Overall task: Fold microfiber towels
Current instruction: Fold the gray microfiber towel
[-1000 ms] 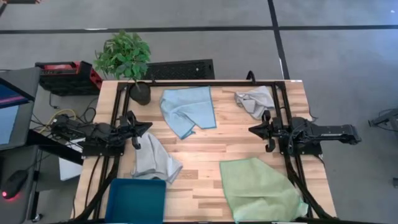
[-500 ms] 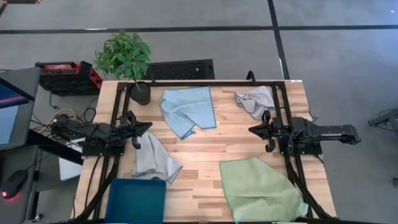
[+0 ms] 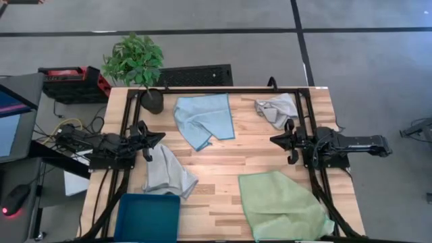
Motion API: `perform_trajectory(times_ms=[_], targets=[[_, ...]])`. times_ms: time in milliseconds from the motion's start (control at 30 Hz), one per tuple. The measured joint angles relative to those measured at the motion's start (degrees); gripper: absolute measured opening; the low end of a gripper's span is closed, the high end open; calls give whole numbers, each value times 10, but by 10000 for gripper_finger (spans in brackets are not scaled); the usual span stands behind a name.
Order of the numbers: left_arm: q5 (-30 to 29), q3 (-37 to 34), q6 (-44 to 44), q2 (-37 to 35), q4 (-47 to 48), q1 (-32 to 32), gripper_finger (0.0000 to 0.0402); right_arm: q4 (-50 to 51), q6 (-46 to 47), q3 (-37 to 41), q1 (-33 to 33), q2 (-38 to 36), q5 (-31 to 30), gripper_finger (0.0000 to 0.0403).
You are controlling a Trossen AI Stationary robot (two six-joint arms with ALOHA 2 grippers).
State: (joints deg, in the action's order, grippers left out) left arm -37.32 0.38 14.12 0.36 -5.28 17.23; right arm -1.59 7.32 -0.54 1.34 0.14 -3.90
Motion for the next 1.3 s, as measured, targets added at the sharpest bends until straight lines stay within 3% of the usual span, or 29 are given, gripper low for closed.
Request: perform_trajectory(times_ms=[167, 367, 600, 767, 933, 1100, 1300], targets=[[0, 2, -1, 0, -7, 0, 0, -72, 15, 0, 0, 0, 0, 42], [-9, 26, -72, 0, 0, 0, 0, -190, -39, 0, 0, 0, -5, 39], [-24, 76, -105, 0, 12, 0, 0, -211, -96, -21, 0, 0, -87, 7], [-32, 125, -139, 32, 37, 0, 0, -96, -103, -94, 0, 25, -179, 5], [-41, 181, -164, 110, 85, 0, 0, 101, -16, -205, 0, 100, -253, 6], [-67, 235, -99, 181, 156, 0, 0, 223, 72, -288, 1, 187, -256, 5], [-69, 280, -91, 230, 214, 0, 0, 355, 203, -348, 1, 279, -230, 7]])
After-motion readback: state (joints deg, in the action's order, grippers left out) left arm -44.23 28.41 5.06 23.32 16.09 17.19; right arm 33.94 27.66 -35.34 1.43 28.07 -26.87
